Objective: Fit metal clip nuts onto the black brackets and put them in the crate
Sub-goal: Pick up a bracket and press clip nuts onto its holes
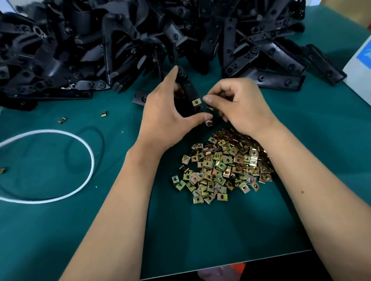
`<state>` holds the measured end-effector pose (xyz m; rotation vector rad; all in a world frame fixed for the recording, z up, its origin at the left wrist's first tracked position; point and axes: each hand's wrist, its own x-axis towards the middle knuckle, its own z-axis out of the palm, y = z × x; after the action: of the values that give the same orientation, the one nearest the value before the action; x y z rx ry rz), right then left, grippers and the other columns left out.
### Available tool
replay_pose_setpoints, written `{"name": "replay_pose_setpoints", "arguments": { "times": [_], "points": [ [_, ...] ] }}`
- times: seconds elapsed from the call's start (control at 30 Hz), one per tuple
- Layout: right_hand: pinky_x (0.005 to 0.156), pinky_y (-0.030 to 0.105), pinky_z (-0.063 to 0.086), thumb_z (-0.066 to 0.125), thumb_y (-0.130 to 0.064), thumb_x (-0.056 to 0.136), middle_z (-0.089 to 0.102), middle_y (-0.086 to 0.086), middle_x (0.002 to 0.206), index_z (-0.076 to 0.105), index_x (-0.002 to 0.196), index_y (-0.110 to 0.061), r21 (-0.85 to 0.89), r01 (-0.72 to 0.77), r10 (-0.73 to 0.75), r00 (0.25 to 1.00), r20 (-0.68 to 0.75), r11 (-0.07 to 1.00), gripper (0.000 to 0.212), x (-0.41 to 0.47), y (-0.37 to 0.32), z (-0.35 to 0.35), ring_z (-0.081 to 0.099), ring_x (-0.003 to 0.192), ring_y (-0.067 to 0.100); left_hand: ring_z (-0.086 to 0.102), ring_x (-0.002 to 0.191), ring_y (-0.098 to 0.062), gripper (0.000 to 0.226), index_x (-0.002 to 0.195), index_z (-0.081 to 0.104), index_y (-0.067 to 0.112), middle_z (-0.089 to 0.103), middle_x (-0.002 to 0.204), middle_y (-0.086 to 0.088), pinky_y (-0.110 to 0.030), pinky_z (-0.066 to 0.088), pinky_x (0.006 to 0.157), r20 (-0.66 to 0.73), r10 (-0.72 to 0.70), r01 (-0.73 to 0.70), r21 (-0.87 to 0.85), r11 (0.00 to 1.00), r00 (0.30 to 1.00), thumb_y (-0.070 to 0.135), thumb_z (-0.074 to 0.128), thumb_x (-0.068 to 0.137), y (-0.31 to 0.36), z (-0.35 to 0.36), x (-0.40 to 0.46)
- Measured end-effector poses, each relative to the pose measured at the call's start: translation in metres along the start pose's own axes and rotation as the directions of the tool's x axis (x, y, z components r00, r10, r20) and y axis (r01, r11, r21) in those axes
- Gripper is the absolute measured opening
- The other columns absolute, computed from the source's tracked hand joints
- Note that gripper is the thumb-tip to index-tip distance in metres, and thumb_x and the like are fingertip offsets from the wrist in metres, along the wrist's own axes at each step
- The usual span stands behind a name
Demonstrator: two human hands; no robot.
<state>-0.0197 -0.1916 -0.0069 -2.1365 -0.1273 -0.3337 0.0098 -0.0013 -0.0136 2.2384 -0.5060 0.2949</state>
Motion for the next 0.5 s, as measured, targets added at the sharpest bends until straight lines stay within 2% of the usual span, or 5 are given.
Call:
{"name": "replay_pose_setpoints", "arguments": {
  "times": [0.1,0.17,0.27,0.4,0.5],
  "points": [
    [0.042,0.021,0.045,0.071,-0.019,0.097,0.070,0.004,0.062,0.070,0.090,-0.010,0.049,-0.024,0.025,1.000,-0.009,0.998,0.012,-0.001,0.001,0.005,0.058,0.045,0.009,0.057,0.116,-0.015,0.121,0.162,0.023,0.016,0.061,0.121,0.002,-0.035,0.047,0.104,0.006,0.008,-0.008,0.003,1.000,1.000,0.053,0.090,0.069,0.000,0.002,0.000],
    [0.047,0.021,0.045,0.073,-0.019,0.095,0.071,0.002,0.065,0.071,0.090,-0.010,0.017,0.003,-0.003,0.999,-0.032,1.000,0.011,-0.001,0.001,0.007,0.059,0.050,0.007,0.058,0.113,-0.014,0.125,0.163,0.021,0.014,0.060,0.118,0.004,-0.034,0.048,0.103,0.005,0.006,-0.006,-0.009,1.000,1.000,0.052,0.092,0.066,0.000,0.002,0.001],
    [0.064,0.026,0.051,0.077,-0.022,0.092,0.071,-0.004,0.075,0.075,0.088,-0.014,-0.035,0.026,-0.029,0.996,-0.086,0.999,0.009,0.002,0.003,0.005,0.062,0.066,0.006,0.057,0.116,-0.014,0.122,0.159,0.031,0.015,0.059,0.119,0.005,-0.037,0.047,0.105,0.004,0.010,-0.010,-0.011,1.000,1.000,0.053,0.094,0.061,-0.001,0.002,0.001],
    [0.049,0.030,0.047,0.071,-0.018,0.097,0.069,-0.001,0.065,0.070,0.089,-0.009,0.205,-0.083,0.100,0.992,-0.072,0.975,0.012,0.003,0.003,0.010,0.057,0.053,0.016,0.056,0.118,-0.014,0.118,0.156,0.037,0.019,0.058,0.120,0.008,-0.038,0.048,0.105,-0.020,0.053,-0.052,0.023,0.998,0.998,0.050,0.096,0.059,0.000,0.003,0.001],
    [0.047,0.028,0.047,0.068,-0.011,0.098,0.071,0.004,0.066,0.070,0.092,-0.004,0.356,-0.081,0.117,0.990,-0.080,0.931,0.009,0.001,-0.001,0.016,0.057,0.055,0.018,0.053,0.119,-0.011,0.117,0.157,0.038,0.023,0.057,0.122,0.010,-0.035,0.047,0.106,-0.035,0.068,-0.066,0.054,0.996,0.997,0.045,0.097,0.058,-0.001,0.005,0.002]
  ]
}}
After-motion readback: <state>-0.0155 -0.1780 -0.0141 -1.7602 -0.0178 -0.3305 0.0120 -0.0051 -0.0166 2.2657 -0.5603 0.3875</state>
